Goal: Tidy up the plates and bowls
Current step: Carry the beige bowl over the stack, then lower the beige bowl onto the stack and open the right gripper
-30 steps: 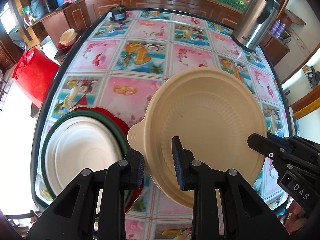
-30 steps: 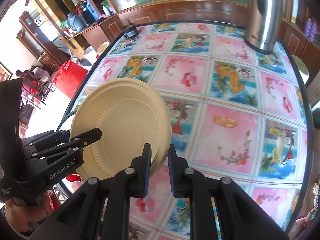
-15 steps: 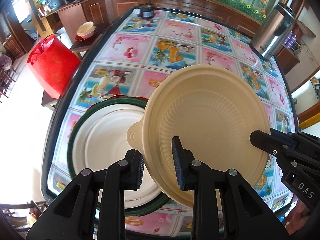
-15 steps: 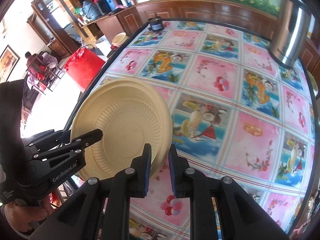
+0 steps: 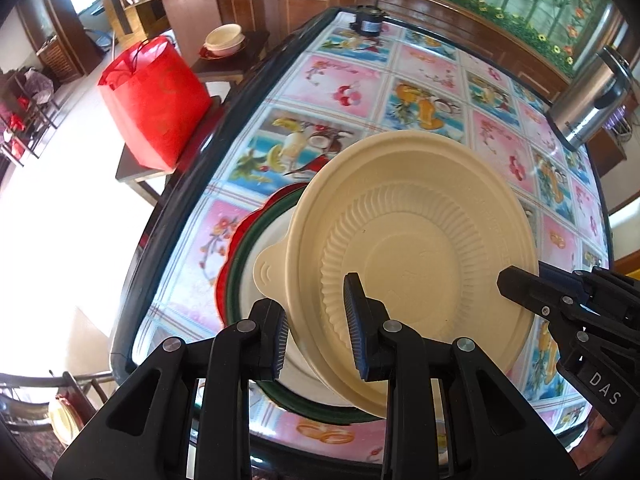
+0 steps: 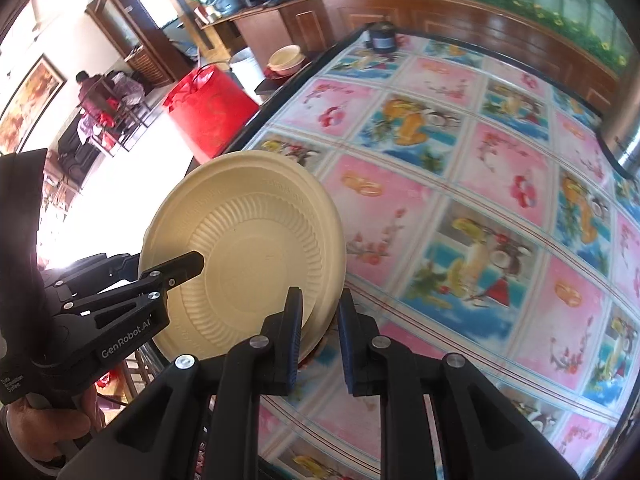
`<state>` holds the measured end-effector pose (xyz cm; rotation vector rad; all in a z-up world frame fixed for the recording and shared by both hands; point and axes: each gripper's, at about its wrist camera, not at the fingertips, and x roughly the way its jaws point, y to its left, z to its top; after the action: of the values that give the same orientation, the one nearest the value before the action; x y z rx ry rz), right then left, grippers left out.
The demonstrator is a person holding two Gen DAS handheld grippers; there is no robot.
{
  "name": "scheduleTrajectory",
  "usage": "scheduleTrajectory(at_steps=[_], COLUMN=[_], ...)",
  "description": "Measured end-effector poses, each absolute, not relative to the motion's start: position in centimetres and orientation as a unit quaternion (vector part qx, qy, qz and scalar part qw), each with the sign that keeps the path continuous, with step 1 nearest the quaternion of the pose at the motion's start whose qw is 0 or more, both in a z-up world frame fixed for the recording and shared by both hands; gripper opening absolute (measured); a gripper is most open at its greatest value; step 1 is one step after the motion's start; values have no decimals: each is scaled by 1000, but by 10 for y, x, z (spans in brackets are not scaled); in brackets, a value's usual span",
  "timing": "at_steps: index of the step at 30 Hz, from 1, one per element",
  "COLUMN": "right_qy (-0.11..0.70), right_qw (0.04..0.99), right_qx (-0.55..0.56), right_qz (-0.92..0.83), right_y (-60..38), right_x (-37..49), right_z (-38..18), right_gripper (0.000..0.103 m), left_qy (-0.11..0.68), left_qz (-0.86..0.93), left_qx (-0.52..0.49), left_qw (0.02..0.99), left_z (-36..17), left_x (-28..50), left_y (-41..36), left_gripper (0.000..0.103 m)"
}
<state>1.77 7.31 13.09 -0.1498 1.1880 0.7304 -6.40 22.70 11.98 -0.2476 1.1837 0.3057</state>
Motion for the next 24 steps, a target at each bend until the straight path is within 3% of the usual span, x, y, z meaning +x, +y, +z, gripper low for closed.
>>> scheduleTrajectory(at_steps=[24], right_qy=[563], right_qw=[749], right_qx=[-112], right_qz=[331], right_y=[114], right_x=[12], right_z=[108], right_gripper=[18], left_qy=[578], left_qz=[159], left_qx=[-99], left_qw=[794], left_z=[92], left_x=[-70], left_y=[244], left_gripper=[26])
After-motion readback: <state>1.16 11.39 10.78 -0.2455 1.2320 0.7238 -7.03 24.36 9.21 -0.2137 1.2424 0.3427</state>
